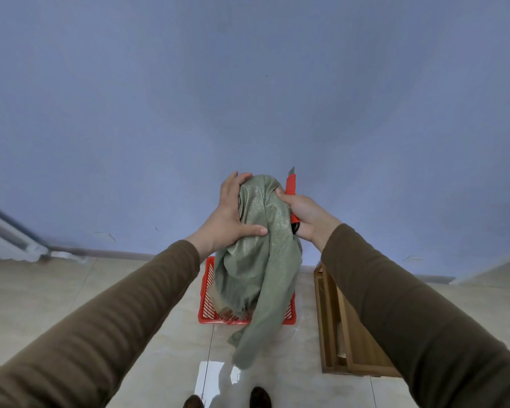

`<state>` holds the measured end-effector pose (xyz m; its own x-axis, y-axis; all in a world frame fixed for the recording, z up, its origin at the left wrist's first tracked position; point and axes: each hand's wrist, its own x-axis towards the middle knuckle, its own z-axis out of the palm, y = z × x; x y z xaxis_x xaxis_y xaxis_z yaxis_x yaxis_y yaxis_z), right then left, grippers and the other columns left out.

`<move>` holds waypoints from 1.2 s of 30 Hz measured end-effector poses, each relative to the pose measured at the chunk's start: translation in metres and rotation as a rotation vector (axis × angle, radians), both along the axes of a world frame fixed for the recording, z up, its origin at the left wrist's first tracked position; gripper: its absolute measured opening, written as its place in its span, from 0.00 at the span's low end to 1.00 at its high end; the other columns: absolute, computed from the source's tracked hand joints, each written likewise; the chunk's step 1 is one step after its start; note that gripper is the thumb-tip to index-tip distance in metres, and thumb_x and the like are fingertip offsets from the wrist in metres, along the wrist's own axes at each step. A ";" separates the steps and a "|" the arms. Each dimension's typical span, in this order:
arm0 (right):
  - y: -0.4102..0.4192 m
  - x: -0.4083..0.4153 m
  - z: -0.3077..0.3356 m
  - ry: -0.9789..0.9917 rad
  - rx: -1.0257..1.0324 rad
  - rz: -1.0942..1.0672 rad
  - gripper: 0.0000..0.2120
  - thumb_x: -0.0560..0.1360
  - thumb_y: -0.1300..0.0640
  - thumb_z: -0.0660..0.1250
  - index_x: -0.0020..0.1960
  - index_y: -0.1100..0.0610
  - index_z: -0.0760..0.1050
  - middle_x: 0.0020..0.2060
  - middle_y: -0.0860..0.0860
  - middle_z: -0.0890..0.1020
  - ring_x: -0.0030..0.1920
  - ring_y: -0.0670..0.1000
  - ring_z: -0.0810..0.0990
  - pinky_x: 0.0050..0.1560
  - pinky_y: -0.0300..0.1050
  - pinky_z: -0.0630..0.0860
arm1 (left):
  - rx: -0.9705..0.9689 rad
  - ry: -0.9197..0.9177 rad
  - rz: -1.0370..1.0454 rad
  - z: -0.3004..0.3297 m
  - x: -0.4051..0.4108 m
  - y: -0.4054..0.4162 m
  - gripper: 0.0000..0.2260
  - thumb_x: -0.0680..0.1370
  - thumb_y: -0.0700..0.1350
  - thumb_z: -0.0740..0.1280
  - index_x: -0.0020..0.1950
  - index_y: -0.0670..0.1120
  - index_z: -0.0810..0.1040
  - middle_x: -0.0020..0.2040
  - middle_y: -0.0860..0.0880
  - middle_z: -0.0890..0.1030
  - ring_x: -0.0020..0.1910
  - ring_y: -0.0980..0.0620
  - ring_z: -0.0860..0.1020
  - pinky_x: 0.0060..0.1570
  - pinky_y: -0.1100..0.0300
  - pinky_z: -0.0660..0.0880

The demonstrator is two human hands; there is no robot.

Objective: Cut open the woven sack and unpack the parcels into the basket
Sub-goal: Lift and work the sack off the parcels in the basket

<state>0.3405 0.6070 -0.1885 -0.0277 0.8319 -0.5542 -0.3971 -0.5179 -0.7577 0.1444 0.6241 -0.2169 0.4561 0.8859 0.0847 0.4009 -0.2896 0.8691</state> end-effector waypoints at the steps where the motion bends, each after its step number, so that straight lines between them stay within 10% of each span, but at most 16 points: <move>1: 0.000 0.000 0.000 -0.001 -0.007 0.017 0.15 0.85 0.55 0.66 0.63 0.66 0.78 0.48 0.61 0.87 0.46 0.58 0.89 0.44 0.53 0.87 | 0.000 -0.018 0.031 0.000 -0.001 0.000 0.47 0.65 0.50 0.84 0.77 0.60 0.60 0.75 0.52 0.61 0.75 0.54 0.66 0.74 0.57 0.65; 9: -0.012 0.024 0.007 -0.671 0.248 0.388 0.27 0.86 0.44 0.58 0.83 0.50 0.59 0.78 0.50 0.68 0.74 0.54 0.72 0.70 0.54 0.75 | -0.126 -0.015 0.185 0.002 -0.015 0.010 0.22 0.70 0.45 0.82 0.59 0.51 0.77 0.50 0.54 0.84 0.46 0.63 0.82 0.51 0.61 0.78; 13: -0.024 0.032 0.006 -0.821 0.511 0.591 0.31 0.86 0.41 0.57 0.85 0.40 0.48 0.85 0.42 0.45 0.83 0.47 0.48 0.80 0.51 0.51 | -0.195 0.009 0.276 0.006 -0.018 0.019 0.25 0.66 0.50 0.84 0.57 0.50 0.75 0.50 0.52 0.85 0.48 0.54 0.84 0.49 0.55 0.81; 17: -0.035 0.019 0.001 -0.793 0.555 0.591 0.30 0.86 0.43 0.58 0.72 0.24 0.40 0.84 0.44 0.39 0.82 0.45 0.43 0.77 0.44 0.49 | -0.270 0.046 0.315 0.017 -0.012 0.025 0.32 0.59 0.59 0.85 0.54 0.50 0.74 0.49 0.51 0.85 0.47 0.53 0.85 0.44 0.56 0.80; 26: -0.040 0.000 -0.016 -0.740 0.555 0.378 0.36 0.87 0.56 0.61 0.85 0.48 0.42 0.84 0.48 0.49 0.84 0.48 0.47 0.83 0.50 0.49 | -0.412 -0.094 0.333 0.031 0.003 0.022 0.24 0.66 0.50 0.84 0.54 0.44 0.77 0.49 0.47 0.87 0.52 0.44 0.87 0.53 0.51 0.83; 30: -0.035 0.006 -0.022 -0.538 0.378 0.157 0.24 0.85 0.61 0.62 0.79 0.52 0.63 0.73 0.55 0.75 0.73 0.54 0.75 0.75 0.59 0.70 | -0.359 -0.154 0.194 0.032 -0.002 0.004 0.33 0.69 0.47 0.83 0.69 0.45 0.71 0.60 0.48 0.82 0.60 0.47 0.83 0.61 0.53 0.80; 36: -0.038 0.004 -0.032 -0.300 0.188 -0.024 0.17 0.84 0.62 0.65 0.72 0.59 0.71 0.64 0.60 0.82 0.64 0.60 0.82 0.68 0.62 0.77 | -0.190 -0.131 0.060 0.015 -0.010 -0.027 0.58 0.67 0.49 0.84 0.81 0.66 0.46 0.77 0.47 0.64 0.75 0.52 0.70 0.73 0.55 0.69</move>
<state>0.3448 0.5692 -0.2204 0.1336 0.9186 -0.3718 -0.1526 -0.3516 -0.9236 0.1349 0.5976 -0.2017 0.3985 0.9166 -0.0311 0.2925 -0.0949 0.9515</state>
